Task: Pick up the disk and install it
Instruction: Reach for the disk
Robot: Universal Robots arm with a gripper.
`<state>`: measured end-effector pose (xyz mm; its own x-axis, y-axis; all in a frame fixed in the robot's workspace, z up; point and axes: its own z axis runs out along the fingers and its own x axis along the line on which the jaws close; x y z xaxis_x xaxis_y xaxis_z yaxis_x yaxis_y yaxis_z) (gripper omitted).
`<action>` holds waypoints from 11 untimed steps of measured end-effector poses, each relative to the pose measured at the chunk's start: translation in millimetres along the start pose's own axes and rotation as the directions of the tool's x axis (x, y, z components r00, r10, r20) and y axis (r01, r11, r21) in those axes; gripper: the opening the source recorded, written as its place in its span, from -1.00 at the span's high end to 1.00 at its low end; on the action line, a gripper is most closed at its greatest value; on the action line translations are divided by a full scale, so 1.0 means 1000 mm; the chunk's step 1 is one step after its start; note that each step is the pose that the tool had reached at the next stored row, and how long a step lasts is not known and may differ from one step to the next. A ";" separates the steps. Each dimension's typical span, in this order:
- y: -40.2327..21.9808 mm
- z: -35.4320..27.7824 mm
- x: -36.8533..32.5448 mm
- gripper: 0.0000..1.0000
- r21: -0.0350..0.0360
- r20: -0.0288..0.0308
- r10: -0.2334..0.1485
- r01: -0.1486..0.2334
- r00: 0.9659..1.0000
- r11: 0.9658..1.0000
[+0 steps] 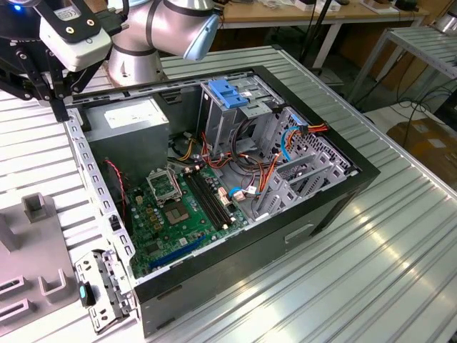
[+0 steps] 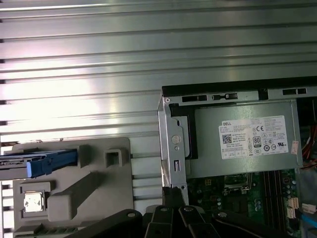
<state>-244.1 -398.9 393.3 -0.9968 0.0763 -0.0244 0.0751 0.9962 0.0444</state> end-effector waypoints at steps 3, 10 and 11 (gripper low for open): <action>-0.0001 0.0000 0.0019 0.79 0.000 0.000 0.000 0.000 1.000 1.000; -0.0005 -0.0001 0.0062 0.79 0.000 0.000 0.000 0.000 1.000 1.000; -0.0005 -0.0002 0.0072 0.79 0.000 0.000 0.000 0.000 1.000 1.000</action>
<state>-251.3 -398.9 393.3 -0.9968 0.0763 -0.0245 0.0751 0.9962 0.0444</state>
